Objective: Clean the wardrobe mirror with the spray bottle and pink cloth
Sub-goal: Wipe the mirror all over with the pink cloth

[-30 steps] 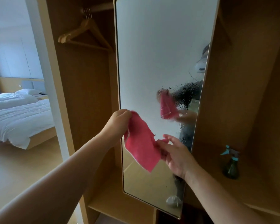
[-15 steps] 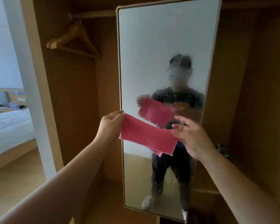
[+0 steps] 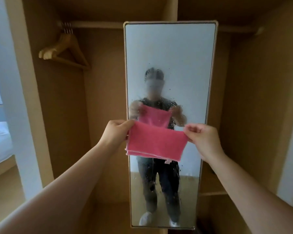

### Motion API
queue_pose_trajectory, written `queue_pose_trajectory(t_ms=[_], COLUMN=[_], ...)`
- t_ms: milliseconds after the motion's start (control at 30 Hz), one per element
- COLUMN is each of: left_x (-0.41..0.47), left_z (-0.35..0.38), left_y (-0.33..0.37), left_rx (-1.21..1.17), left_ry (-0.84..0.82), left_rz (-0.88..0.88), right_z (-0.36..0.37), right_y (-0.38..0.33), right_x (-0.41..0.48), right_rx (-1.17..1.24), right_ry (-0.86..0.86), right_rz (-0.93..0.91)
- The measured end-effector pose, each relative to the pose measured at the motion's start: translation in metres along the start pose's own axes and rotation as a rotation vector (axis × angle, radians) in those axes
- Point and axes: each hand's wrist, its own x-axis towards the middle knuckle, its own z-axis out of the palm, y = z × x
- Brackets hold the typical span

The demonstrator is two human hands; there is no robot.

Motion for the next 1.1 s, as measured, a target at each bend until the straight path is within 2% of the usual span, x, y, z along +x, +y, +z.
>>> queue_pose_trajectory(t_ms=[100, 200, 333, 467, 600, 767, 933, 1100], left_x=[0.006, 0.015, 0.031, 0.051, 0.072, 0.103, 0.132, 0.158], left_z=[-0.001, -0.004, -0.002, 0.010, 0.027, 0.057, 0.092, 0.118], left_y=[0.005, 0.015, 0.033, 0.051, 0.074, 0.097, 0.111, 0.126], left_rx=[0.055, 0.001, -0.017, -0.012, -0.052, 0.163, 0.323, 0.612], left_ry=[0.031, 0.007, 0.007, 0.069, 0.025, 0.014, 0.120, 0.254], left_rz=[0.027, 0.061, 0.088, 0.118, 0.226, 0.406, 0.494, 0.698], right_z=[-0.002, -0.007, -0.006, -0.009, -0.014, -0.022, -0.025, -0.020], right_y=[-0.013, -0.031, -0.053, -0.071, -0.089, -0.109, -0.127, -0.134], right_x=[0.007, 0.015, 0.032, 0.061, 0.099, 0.153, 0.203, 0.247], right_rx=[-0.122, -0.271, -0.411, -0.406, -0.313, -0.294, -0.389, -0.425], right_ry=[-0.031, -0.058, 0.079, 0.169, 0.239, 0.349, 0.446, 0.400], right_rz=[-0.051, -0.121, -0.238, -0.268, -0.266, -0.375, -0.611, -0.817])
